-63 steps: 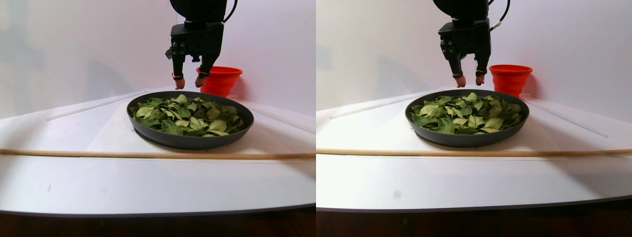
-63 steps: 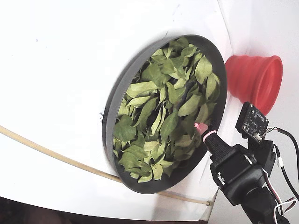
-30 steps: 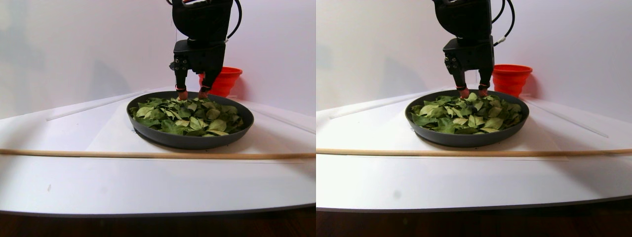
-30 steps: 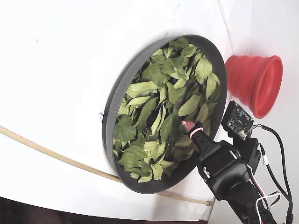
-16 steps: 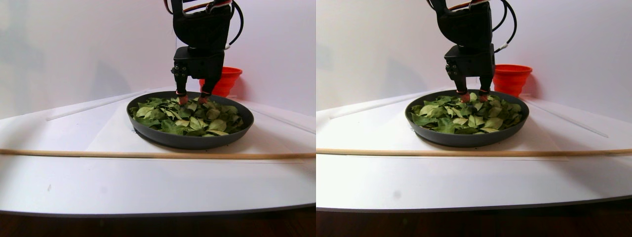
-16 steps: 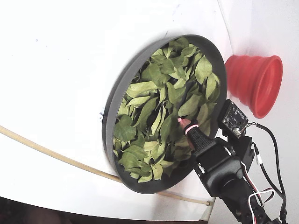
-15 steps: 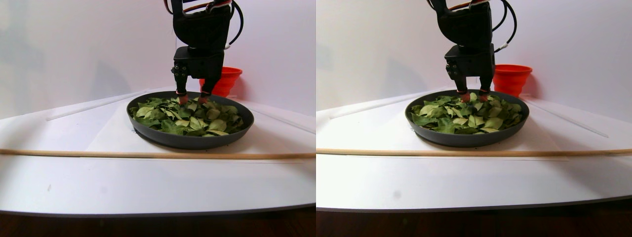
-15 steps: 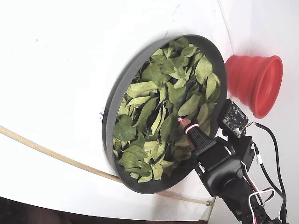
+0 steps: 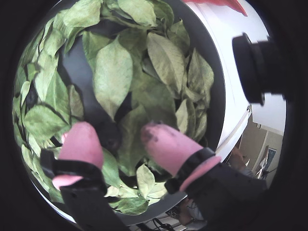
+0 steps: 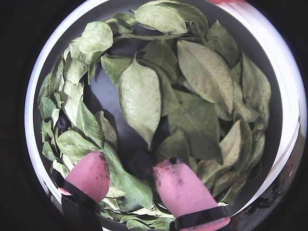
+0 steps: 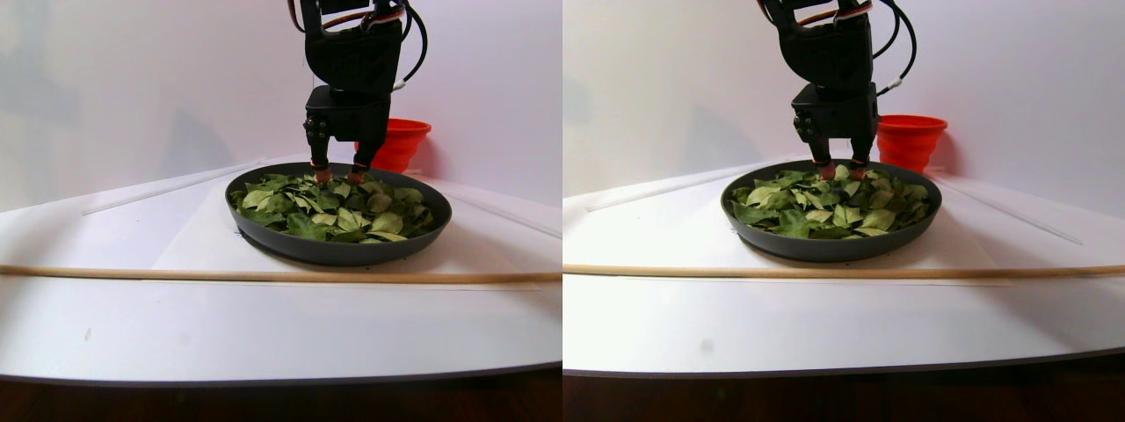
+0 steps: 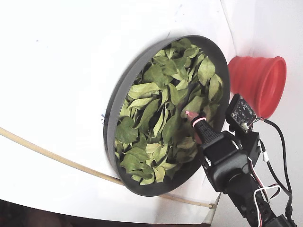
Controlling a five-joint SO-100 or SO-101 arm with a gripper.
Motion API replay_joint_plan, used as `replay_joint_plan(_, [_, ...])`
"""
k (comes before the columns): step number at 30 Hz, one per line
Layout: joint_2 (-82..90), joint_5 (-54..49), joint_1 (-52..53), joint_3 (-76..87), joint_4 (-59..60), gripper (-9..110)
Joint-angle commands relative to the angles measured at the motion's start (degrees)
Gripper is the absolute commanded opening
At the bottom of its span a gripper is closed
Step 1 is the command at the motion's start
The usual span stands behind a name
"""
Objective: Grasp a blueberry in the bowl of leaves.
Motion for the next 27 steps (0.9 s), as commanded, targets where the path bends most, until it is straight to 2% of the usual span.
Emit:
replay_joint_plan(1, [0.6,0.6,-0.2,-3.2,-0.9,18])
replay_joint_plan(27, [-4.0,3.3,-0.9,-4.9,-1.2,18])
